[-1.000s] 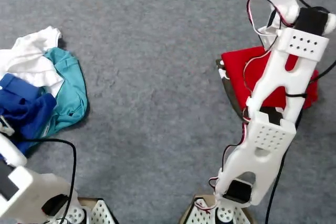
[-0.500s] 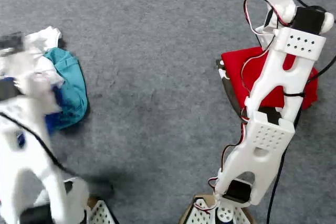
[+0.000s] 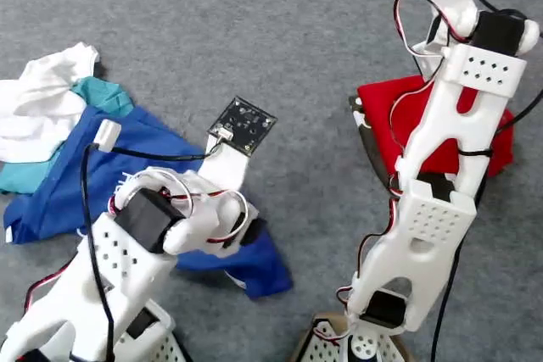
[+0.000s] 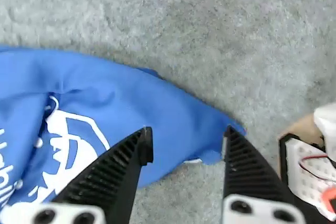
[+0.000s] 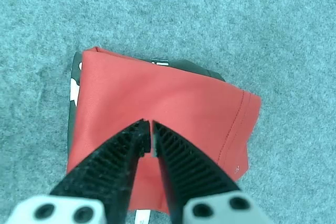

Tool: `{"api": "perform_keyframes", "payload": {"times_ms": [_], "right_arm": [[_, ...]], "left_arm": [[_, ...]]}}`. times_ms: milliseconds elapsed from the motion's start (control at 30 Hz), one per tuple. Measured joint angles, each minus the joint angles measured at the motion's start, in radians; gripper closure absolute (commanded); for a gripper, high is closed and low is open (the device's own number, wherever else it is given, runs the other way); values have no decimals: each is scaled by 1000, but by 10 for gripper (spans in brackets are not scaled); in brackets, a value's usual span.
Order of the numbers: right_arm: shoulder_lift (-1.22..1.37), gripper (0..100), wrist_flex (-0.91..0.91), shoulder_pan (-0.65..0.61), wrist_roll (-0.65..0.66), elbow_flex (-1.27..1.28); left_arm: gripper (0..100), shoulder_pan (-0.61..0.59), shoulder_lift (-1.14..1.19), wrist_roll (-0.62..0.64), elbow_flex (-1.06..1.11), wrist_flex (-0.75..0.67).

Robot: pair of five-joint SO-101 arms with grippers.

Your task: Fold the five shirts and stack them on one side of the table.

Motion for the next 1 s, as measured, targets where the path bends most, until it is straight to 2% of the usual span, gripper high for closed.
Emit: {"api": "perform_keyframes", "payload": {"times_ms": [100, 167, 267, 400, 500, 600, 767, 900, 1000], "right_arm": [[0, 717, 0, -32, 0, 8], [0, 716, 0, -68, 0, 29], [0, 770, 0, -149, 0, 69], [0, 890, 0, -299, 0, 149], [0, 975, 0, -425, 0, 222], [0, 992, -32, -519, 0, 302], [0, 992, -203, -528, -80, 470], [0, 992, -404, -529, -172, 634], [0, 992, -608, -525, -226, 798]], "left_arm": [[764, -64, 0, 6, -150, 92], [764, -169, 5, 9, -282, 132], [764, -423, 20, 9, -394, 109], [765, -804, 127, 3, -353, -52], [765, -980, 267, 3, -293, -152], [765, -1030, 404, 44, -290, -184], [766, -1074, 594, 233, -347, -199], [825, -1079, 723, 390, -439, -199], [863, -1069, 809, 457, -517, -199]]}}
